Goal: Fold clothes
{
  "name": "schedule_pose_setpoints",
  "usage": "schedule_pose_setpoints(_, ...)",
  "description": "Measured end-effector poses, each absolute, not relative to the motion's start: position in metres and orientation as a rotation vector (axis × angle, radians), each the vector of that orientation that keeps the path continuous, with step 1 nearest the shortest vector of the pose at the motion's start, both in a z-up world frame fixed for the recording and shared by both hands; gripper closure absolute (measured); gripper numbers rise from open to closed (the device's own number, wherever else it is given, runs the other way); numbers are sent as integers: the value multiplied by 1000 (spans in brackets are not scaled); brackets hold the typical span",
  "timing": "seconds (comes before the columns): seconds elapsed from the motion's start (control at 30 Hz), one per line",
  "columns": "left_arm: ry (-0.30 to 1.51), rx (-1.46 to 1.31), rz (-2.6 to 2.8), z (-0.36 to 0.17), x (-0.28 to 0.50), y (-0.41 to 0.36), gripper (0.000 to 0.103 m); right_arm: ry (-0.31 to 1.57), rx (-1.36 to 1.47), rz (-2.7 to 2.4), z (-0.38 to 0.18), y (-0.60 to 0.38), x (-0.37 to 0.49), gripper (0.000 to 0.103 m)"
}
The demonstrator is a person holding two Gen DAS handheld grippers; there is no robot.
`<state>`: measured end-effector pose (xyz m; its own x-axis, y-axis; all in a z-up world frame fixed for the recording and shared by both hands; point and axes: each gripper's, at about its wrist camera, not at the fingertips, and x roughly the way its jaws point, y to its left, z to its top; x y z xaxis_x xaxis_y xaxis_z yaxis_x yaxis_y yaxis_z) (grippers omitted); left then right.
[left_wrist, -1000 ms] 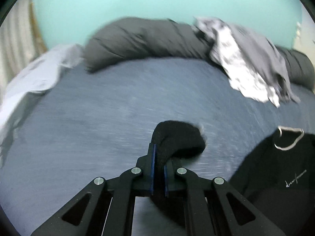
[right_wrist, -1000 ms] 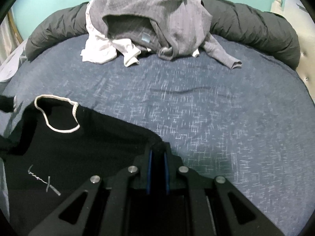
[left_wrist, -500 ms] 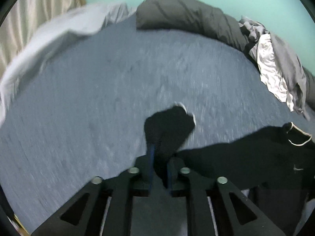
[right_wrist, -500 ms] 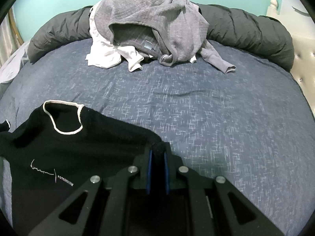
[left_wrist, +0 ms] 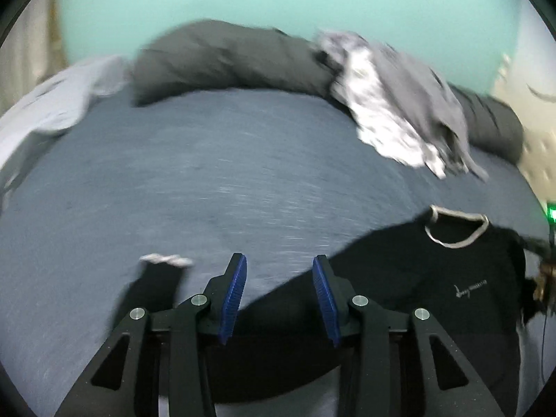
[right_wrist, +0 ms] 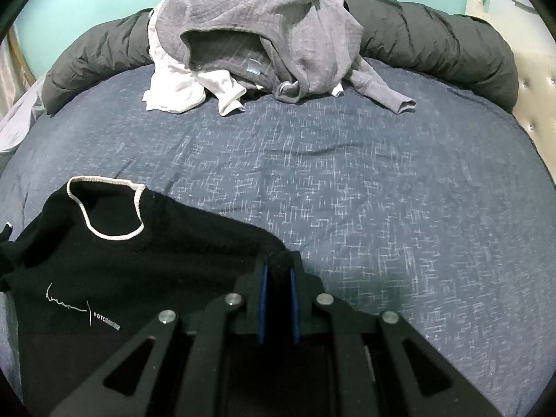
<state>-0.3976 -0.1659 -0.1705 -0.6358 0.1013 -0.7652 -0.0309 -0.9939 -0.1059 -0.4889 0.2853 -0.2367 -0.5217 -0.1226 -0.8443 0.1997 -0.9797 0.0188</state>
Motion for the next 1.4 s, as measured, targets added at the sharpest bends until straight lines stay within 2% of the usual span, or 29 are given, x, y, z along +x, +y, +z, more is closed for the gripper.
schedule_pose_setpoints(0.1, -111, -1363, 2657, -192, -423, -136, 60, 130, 1425, -2578, -242, 286, -489, 93)
schedule_pose_setpoints(0.27, 32, -1422, 2562, -225, -453, -87, 60, 132, 1426, -2565, -249, 287, -493, 93)
schedule_pose_setpoints(0.63, 210, -1451, 2461, -257, -475, -35, 60, 132, 1411, -2541, -262, 285, -498, 92)
schedule_pose_setpoints(0.67, 226, -1445, 2464, -257, -474, -34, 61, 133, 1409, -2539, -263, 285, -497, 92)
schedule_pose_setpoints(0.73, 259, -1433, 2471, -257, -473, -31, 72, 134, 1405, -2536, -265, 284, -497, 92)
schedule_pose_setpoints(0.77, 275, -1426, 2475, -258, -472, -30, 83, 136, 1403, -2537, -265, 283, -496, 92)
schedule_pose_setpoints(0.8, 292, -1420, 2478, -258, -472, -29, 87, 137, 1400, -2539, -265, 283, -496, 92)
schedule_pose_setpoints(0.9, 341, -1401, 2488, -258, -470, -25, 90, 143, 1384, -2546, -263, 284, -495, 92)
schedule_pose_setpoints(1.17, 154, -1266, 2626, -201, -472, -65, 91, 134, 1308, -2586, -243, 291, -493, 93)
schedule_pose_setpoints(1.4, 155, -1275, 2658, -185, -493, -68, 91, 131, 1249, -2626, -220, 281, -510, 93)
